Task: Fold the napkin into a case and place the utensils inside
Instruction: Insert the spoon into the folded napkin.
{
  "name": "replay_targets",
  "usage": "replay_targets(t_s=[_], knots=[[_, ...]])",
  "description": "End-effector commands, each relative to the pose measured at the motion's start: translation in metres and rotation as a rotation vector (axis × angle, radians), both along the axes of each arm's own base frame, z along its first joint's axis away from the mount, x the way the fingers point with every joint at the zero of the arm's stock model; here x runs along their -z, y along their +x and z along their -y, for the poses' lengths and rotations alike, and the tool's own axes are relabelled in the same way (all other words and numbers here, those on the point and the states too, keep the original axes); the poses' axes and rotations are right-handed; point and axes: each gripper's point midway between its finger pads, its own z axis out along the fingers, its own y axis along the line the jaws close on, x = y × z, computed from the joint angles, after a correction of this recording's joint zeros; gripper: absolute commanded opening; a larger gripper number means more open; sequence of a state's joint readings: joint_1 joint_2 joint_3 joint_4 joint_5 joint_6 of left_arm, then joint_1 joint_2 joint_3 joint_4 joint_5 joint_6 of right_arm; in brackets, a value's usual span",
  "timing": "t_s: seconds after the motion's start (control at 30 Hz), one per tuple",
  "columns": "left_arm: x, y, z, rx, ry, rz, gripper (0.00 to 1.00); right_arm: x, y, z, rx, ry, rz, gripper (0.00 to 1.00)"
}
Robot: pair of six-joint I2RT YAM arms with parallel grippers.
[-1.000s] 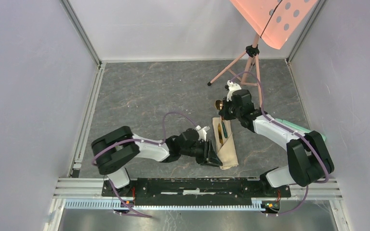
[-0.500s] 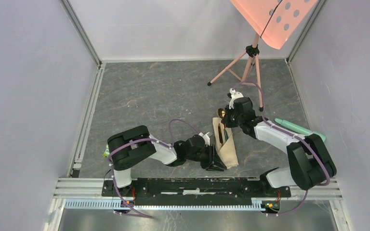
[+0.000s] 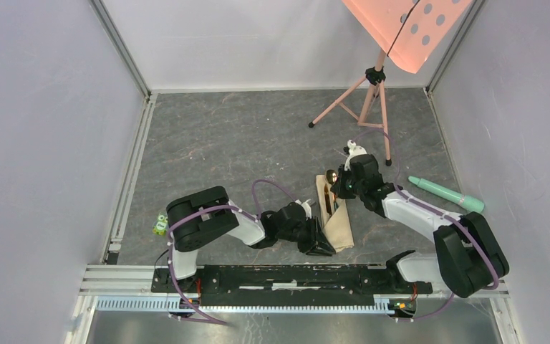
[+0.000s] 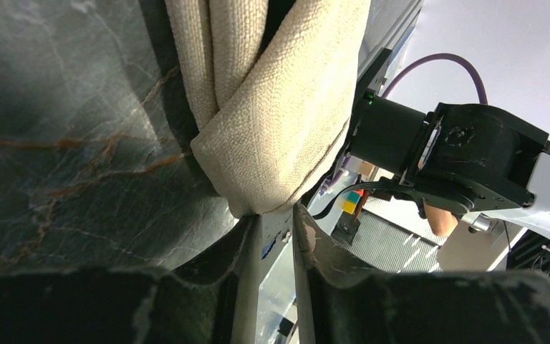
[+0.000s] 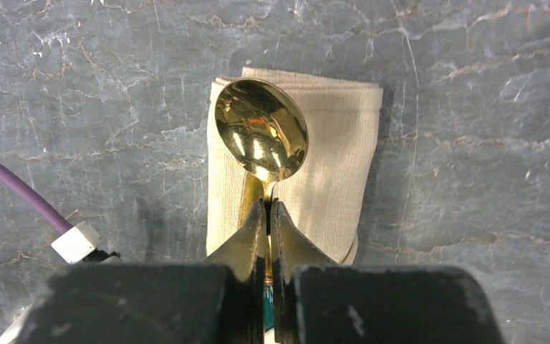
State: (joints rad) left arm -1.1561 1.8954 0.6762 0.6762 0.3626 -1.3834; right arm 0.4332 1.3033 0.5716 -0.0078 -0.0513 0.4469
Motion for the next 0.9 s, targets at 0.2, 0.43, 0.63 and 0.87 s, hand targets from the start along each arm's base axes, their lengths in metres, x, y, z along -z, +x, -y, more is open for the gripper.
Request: replay_targets(t_s=[0.2,0.43,0.63,0.87], knots=[[-0.005,0.012,0.009,-0.051,-0.034,0.007,0.28,0.006,-0.019,0.006,0.097,-0.013,-0.044,0.00],[-0.005,0.012,0.009,-0.055,-0.040,0.009,0.27,0.013,-0.029,0.014,0.142,-0.027,-0.066,0.00],[-0.008,0.013,0.009,-0.055,-0.049,0.016,0.27,0.023,-0.032,0.017,0.145,-0.050,-0.070,0.01],[-0.016,0.012,0.005,-0.052,-0.060,0.044,0.36,0.027,-0.030,0.017,0.135,-0.064,-0.073,0.16]])
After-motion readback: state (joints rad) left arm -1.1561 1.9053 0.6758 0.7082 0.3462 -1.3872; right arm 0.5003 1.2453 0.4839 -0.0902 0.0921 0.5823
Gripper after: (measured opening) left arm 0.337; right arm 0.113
